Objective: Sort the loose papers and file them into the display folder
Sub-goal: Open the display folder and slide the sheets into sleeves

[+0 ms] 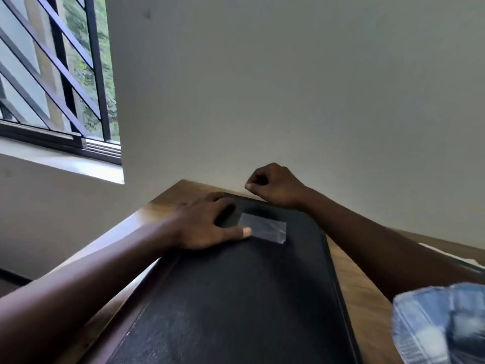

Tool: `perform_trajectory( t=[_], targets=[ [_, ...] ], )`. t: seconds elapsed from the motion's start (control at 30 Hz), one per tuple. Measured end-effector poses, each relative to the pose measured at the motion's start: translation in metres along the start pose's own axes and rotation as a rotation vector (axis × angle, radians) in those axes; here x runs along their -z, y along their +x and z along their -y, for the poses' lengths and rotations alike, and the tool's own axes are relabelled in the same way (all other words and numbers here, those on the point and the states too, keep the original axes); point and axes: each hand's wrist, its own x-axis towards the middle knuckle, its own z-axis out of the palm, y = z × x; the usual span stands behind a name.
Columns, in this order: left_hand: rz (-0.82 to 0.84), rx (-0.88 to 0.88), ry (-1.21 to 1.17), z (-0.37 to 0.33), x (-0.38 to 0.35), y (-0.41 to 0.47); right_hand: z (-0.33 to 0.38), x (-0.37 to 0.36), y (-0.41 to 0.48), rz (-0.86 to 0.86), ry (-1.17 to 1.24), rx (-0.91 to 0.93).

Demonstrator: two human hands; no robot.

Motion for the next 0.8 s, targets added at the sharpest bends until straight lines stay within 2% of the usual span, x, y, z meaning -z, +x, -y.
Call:
perform_trajectory(
  t=[0.17,0.43,0.53,0.63,0.8],
  targets=[
    [-0.009,-0.038,-0.009,0.004,-0.002,0.002,0.002,-0.034,0.045,0.125,0.019,-0.002],
    [0.018,-0.045,0.046,0.006,-0.001,-0.001,0.000,-0.036,0.113,0.684,0.179,-0.103],
    [0.005,-0.067,0.092,0.001,-0.002,-0.001,-0.005,-0.042,0.124,0.759,0.185,-0.055],
    [0.029,-0.092,0.102,-0.003,-0.001,-0.001,-0.012,-0.046,0.122,0.790,0.291,-0.032],
    [0.064,-0.124,0.166,-0.006,0.000,-0.004,-0.011,-0.046,0.131,0.871,0.254,-0.128]
  ],
)
